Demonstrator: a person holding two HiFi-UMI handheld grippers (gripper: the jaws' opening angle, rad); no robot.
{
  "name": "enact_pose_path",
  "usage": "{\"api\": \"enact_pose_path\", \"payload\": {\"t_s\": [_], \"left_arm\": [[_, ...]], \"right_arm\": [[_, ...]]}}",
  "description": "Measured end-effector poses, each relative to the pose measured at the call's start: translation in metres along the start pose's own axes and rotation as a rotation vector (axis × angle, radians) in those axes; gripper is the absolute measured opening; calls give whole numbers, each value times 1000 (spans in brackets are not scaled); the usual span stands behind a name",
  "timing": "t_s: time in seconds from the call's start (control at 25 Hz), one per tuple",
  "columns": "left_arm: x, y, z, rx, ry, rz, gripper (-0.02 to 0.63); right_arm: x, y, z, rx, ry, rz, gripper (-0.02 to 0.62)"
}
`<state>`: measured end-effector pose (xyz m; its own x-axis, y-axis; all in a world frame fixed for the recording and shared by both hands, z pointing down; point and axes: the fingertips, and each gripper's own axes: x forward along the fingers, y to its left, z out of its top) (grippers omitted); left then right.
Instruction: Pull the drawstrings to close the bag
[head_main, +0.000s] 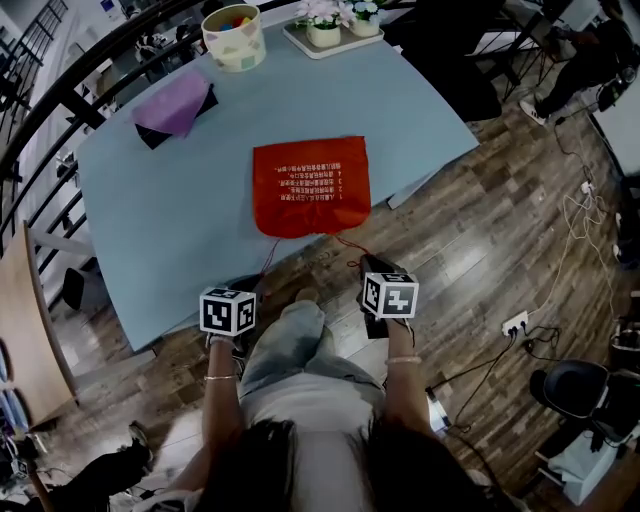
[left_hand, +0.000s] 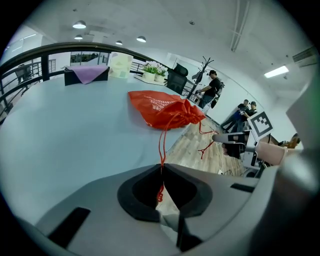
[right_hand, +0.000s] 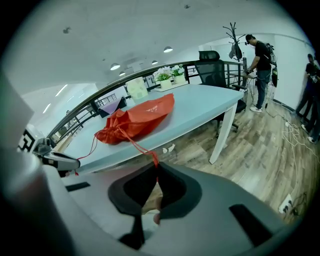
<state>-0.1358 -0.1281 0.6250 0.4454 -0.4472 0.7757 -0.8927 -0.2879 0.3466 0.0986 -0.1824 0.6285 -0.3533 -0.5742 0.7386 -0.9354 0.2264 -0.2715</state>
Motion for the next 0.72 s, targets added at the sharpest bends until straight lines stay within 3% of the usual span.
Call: {"api": "enact_pose_path", "payload": {"t_s": [0.52,0.72], "left_arm": [[-7,-7,-14,-13,-8,28,26],[-13,-7,-18,-22,-25,49,80]], "right_arm": [[-8,13,-11,-36,22,57,31],[-13,11,-20,-48,32,46,31]]}}
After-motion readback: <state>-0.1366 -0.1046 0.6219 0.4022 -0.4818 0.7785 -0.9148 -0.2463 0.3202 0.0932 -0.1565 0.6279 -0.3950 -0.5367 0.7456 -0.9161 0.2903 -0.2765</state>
